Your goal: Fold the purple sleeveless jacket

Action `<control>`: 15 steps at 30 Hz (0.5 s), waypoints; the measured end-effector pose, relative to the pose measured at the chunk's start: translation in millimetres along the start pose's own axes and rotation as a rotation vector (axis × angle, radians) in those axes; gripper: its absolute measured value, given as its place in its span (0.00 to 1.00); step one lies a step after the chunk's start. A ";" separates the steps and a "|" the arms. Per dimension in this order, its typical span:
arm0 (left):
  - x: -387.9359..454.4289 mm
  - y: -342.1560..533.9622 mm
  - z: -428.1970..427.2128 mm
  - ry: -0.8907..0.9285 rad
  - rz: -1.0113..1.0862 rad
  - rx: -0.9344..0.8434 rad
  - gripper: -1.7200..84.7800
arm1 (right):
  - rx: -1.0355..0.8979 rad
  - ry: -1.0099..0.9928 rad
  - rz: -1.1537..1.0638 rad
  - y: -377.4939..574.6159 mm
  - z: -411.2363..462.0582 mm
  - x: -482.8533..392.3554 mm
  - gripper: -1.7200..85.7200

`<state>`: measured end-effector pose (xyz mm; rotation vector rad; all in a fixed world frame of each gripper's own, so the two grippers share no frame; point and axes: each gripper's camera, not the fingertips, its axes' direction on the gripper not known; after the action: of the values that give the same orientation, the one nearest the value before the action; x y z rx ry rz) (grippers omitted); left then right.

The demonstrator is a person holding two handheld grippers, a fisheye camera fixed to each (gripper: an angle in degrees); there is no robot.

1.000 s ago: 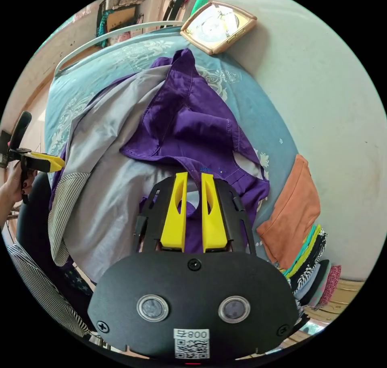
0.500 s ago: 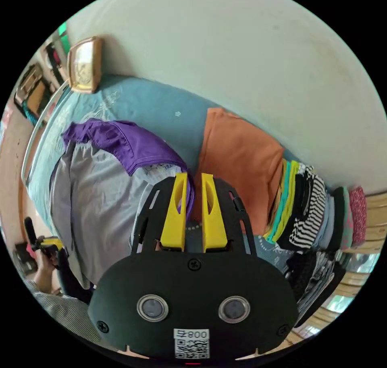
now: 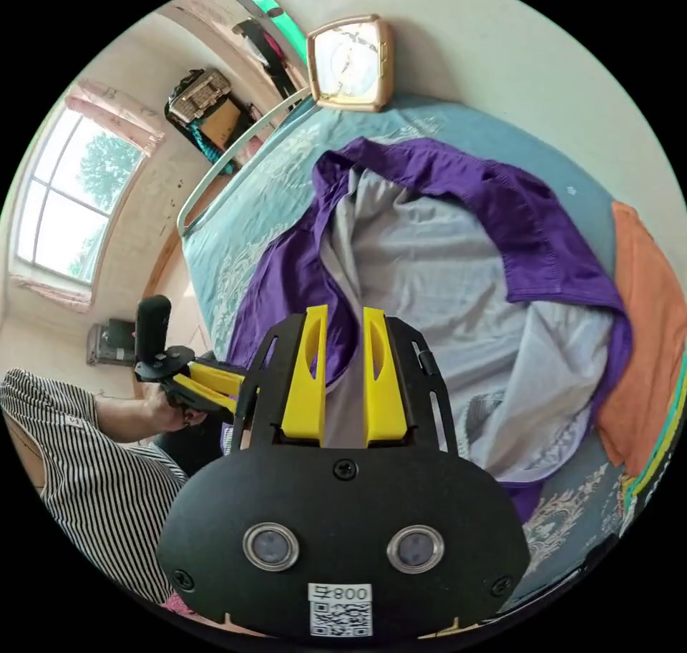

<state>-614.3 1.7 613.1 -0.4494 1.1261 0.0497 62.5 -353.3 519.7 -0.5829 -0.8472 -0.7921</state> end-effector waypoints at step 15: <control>20.5 142.8 18.5 -0.119 -0.084 -0.198 0.12 | -0.183 -0.144 0.159 145.3 96.5 -51.7 0.12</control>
<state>-626.9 134.6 555.5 -0.6613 0.9887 0.1138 116.1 -179.8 508.6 -0.8674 -0.8531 -0.6919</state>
